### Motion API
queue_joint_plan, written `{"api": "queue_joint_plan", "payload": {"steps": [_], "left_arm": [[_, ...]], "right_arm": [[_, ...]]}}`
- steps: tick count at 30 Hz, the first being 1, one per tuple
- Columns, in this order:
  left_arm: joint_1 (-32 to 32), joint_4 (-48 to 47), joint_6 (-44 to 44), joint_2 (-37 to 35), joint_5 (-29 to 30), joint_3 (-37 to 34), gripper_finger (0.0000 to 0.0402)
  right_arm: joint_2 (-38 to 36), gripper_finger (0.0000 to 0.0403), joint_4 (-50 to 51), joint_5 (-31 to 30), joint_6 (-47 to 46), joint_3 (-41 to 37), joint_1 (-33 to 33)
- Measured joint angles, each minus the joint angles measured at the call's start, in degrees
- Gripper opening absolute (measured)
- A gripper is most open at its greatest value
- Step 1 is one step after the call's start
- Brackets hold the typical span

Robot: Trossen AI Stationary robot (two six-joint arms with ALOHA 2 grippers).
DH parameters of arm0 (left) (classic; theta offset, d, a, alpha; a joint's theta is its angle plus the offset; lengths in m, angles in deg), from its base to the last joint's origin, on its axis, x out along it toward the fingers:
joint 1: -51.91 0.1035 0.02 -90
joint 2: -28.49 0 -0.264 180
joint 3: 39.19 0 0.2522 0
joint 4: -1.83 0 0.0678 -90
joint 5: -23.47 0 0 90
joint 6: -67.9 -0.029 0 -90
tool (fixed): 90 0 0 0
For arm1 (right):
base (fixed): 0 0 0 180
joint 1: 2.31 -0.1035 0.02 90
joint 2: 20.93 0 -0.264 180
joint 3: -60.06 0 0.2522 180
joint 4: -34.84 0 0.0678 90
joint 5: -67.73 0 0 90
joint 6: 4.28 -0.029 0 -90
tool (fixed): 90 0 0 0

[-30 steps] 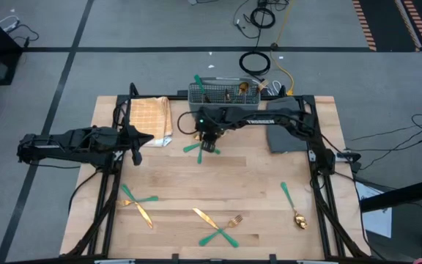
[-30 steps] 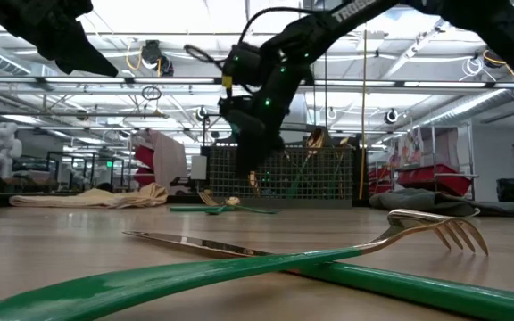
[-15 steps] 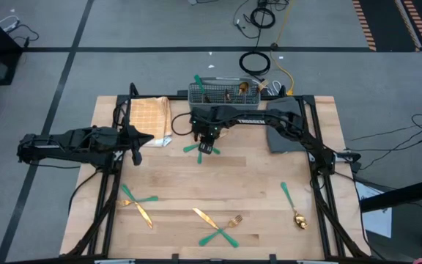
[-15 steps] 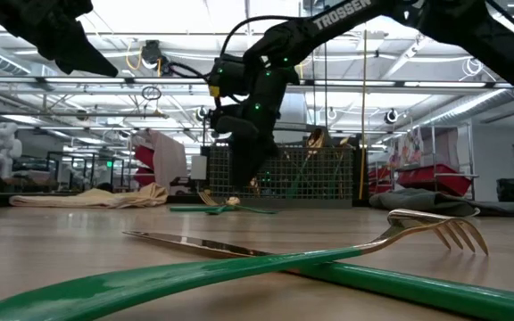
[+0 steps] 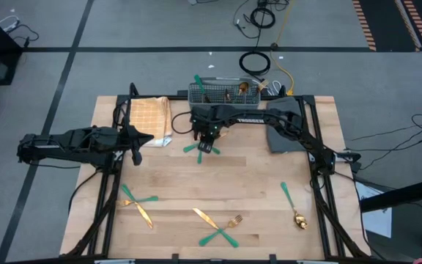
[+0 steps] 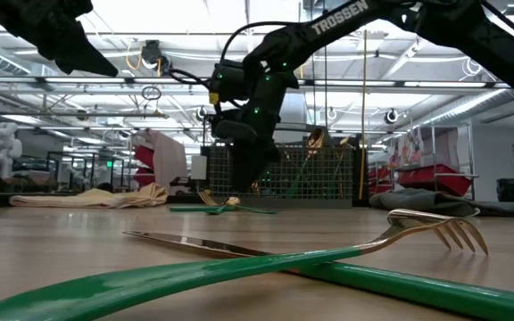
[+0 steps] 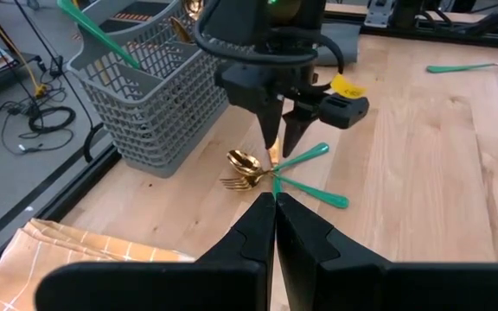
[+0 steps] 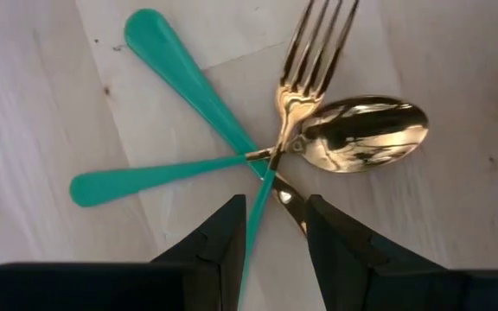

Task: Sort silverware
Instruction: Put the fork into the right section of the dish rack

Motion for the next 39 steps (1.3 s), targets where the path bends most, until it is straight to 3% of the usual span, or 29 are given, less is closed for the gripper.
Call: {"api": "queue_joint_plan", "payload": {"steps": [25, 30, 35, 39], "left_arm": [[0.0, 0.0, 0.0, 0.0, 0.0, 0.0, 0.0021], [0.0, 0.0, -0.1, 0.0, -0.1, 0.0, 0.0021], [0.0, 0.0, 0.0, 0.0, -0.1, 0.0, 0.0021], [0.0, 0.0, 0.0, 0.0, -0.1, 0.0, 0.0021]], "right_arm": [[4.1, 0.0109, -0.9, 1.4, -2.8, 0.1, 0.3], [6.1, 0.0078, 0.0, 1.6, -1.7, 0.3, 0.1], [6.2, 0.0014, 0.0, 1.0, -0.3, 0.2, -0.6], [4.7, 0.0007, 0.0, 0.2, -0.2, 0.0, -1.0]]}}
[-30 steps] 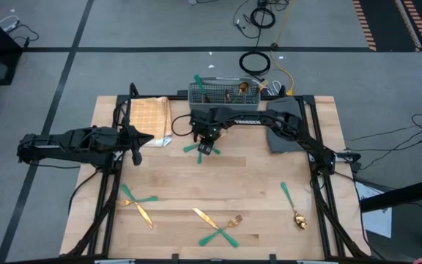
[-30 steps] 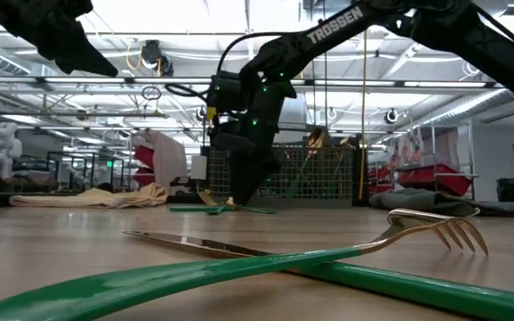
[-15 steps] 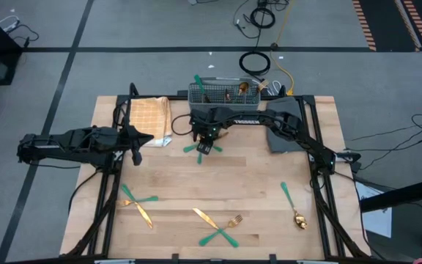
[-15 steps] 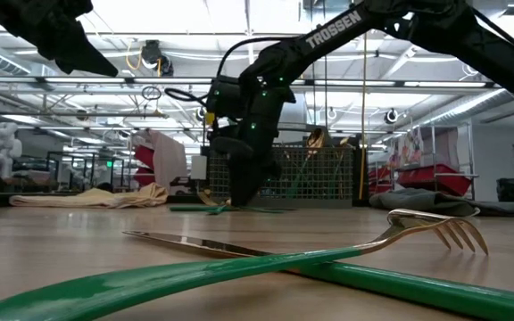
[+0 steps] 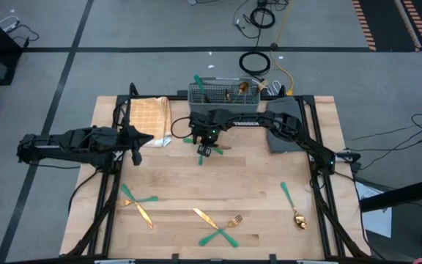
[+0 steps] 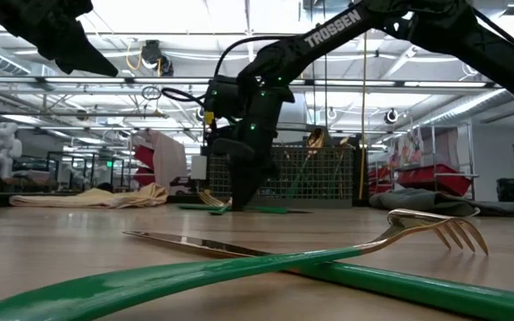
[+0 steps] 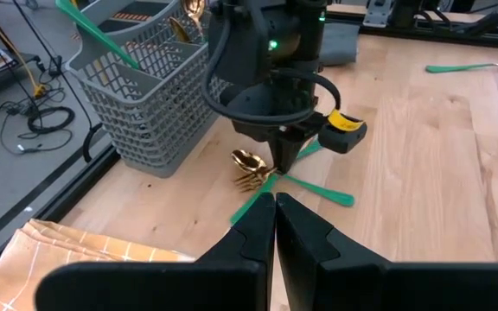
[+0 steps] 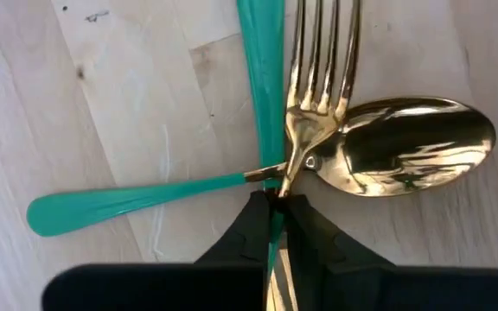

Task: Sort silverware
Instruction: Put the fork into the right section of the dish rack

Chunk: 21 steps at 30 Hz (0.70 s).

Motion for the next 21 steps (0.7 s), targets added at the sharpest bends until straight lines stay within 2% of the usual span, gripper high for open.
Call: {"api": "queue_joint_plan", "payload": {"steps": [12, 19, 21], "left_arm": [[0.0, 0.0, 0.0, 0.0, 0.0, 0.0, 0.0021], [0.0, 0.0, 0.0, 0.0, 0.0, 0.0, 0.0021], [0.0, 0.0, 0.0, 0.0, 0.0, 0.0, 0.0021]], "right_arm": [[-5.6, 0.0001, 2.2, -2.3, -0.2, -0.3, -1.7], [-8.9, 0.0001, 0.2, -8.7, 2.0, -0.3, -2.5], [-10.6, 0.0001, -2.7, -12.2, 2.6, -0.3, -2.6]]}}
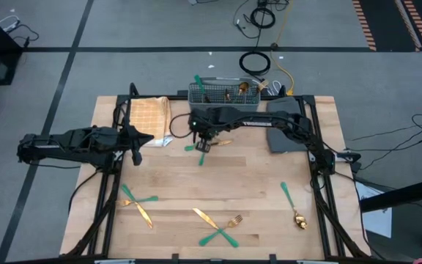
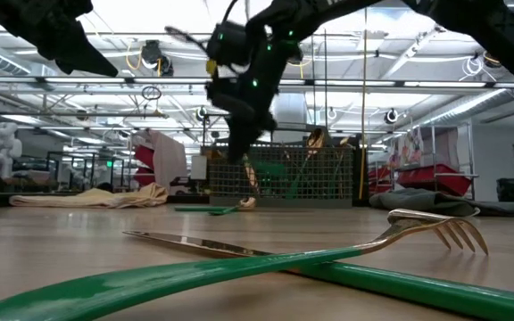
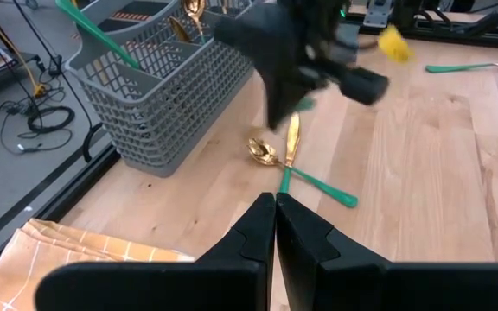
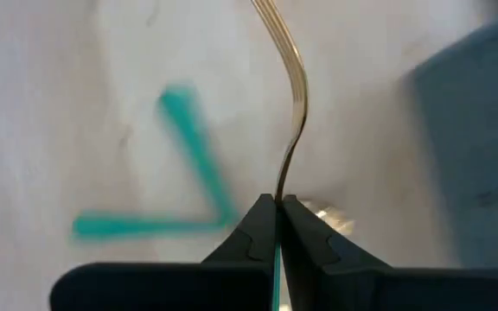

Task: Sort silverware
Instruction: Put the fork into the right section of the dish rack

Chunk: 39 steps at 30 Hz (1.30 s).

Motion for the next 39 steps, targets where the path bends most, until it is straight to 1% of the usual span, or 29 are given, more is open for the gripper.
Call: {"api": "queue_joint_plan", "payload": {"steps": [5, 7, 9, 11, 14, 17, 19, 20, 22, 24, 26, 32, 35, 39], "left_arm": [[0.0, 0.0, 0.0, 0.0, 0.0, 0.0, 0.0021], [0.0, -0.1, 0.0, 0.0, 0.0, 0.0, 0.0021], [0.0, -0.1, 0.0, 0.0, 0.0, 0.0, 0.0021], [0.0, -0.1, 0.0, 0.0, 0.0, 0.0, 0.0021], [0.0, -0.1, 0.0, 0.0, 0.0, 0.0, 0.0021], [0.0, -0.1, 0.0, 0.0, 0.0, 0.0, 0.0021], [0.0, -0.1, 0.0, 0.0, 0.0, 0.0, 0.0021], [0.0, -0.1, 0.0, 0.0, 0.0, 0.0, 0.0021], [0.0, -0.1, 0.0, 0.0, 0.0, 0.0, 0.0021], [0.0, -0.1, 0.0, 0.0, 0.1, 0.0, 0.0021], [0.0, -0.1, 0.1, 0.0, 0.1, 0.0, 0.0021], [0.0, -0.1, 0.1, 0.0, 0.5, 0.0, 0.0021], [0.0, -0.1, 0.1, 0.0, 0.6, 0.0, 0.0021], [0.0, 0.0, 0.1, 0.0, 0.6, 0.0, 0.0021]], "right_arm": [[-5.6, 0.0001, -14.3, -13.2, 3.3, -1.0, 0.4], [-8.9, 0.0001, -20.5, -17.0, 4.7, -3.6, 0.9], [-13.3, 0.0001, -26.0, -20.0, 4.9, -8.8, 1.7], [-18.7, 0.0001, -31.6, -21.5, 4.5, -16.5, 2.8], [-28.1, 0.0, -44.1, -25.0, 3.3, -31.6, 4.5], [-36.9, 0.0, -63.4, -26.6, 2.5, -47.9, 6.9], [-40.8, 0.0, -77.0, -26.7, 2.7, -57.1, 8.5], [-42.2, 0.0, -82.6, -26.7, 3.0, -60.8, 9.3], [-43.8, 0.0, -90.0, -27.2, 3.4, -65.9, 10.8], [-44.5, 0.0, -92.4, -28.5, 3.2, -68.7, 12.2], [-44.6, 0.0, -91.6, -28.6, 1.5, -69.7, 13.7], [-42.1, 0.0, -87.7, -28.7, -0.2, -69.9, 17.1], [-40.7, 0.0, -86.8, -28.6, -3.2, -69.8, 18.8], [-38.1, 0.0, -82.6, -28.4, -6.9, -69.9, 19.9]]}}
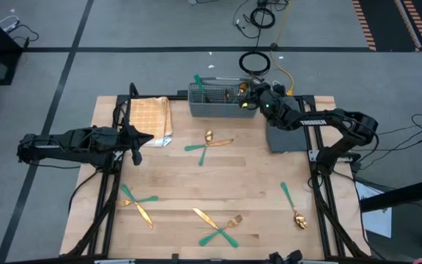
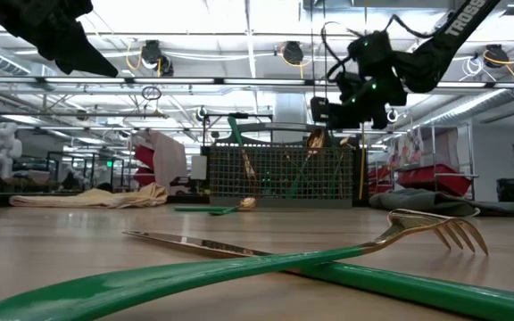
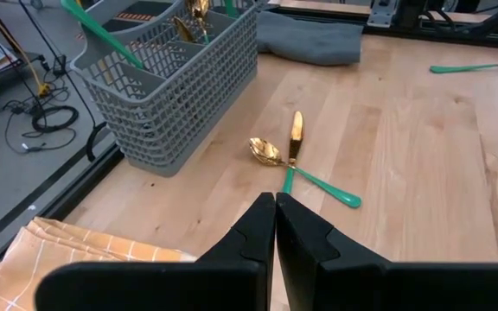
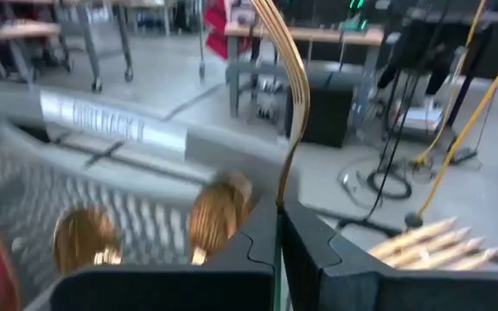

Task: Sort silverware
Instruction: Put the fork into the right section of the dish rack

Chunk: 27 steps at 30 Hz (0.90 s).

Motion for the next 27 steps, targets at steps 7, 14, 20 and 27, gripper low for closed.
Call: {"api": "queue_joint_plan", "payload": {"steps": [7, 14, 20, 27], "left_arm": [[0.0, 0.0, 0.0, 0.3, 0.0, 0.0, 0.0021], [0.0, 0.0, 0.0, 1.8, -0.2, 0.0, 0.0021], [0.0, 0.0, 3.1, 3.9, -5.8, 0.0, 0.0021], [-1.2, -0.1, 9.3, 10.4, -14.1, 0.0, 0.0021]], "right_arm": [[0.7, 0.0018, 3.8, 0.0, -2.2, 0.0, -0.3], [0.7, 0.0103, 3.2, 0.1, -2.2, 0.0, -1.1], [-2.5, 0.0153, -0.8, 0.2, 3.4, 0.0, -4.2], [-14.8, 0.0164, 0.1, 7.0, 11.2, 3.4, -12.6]]}}
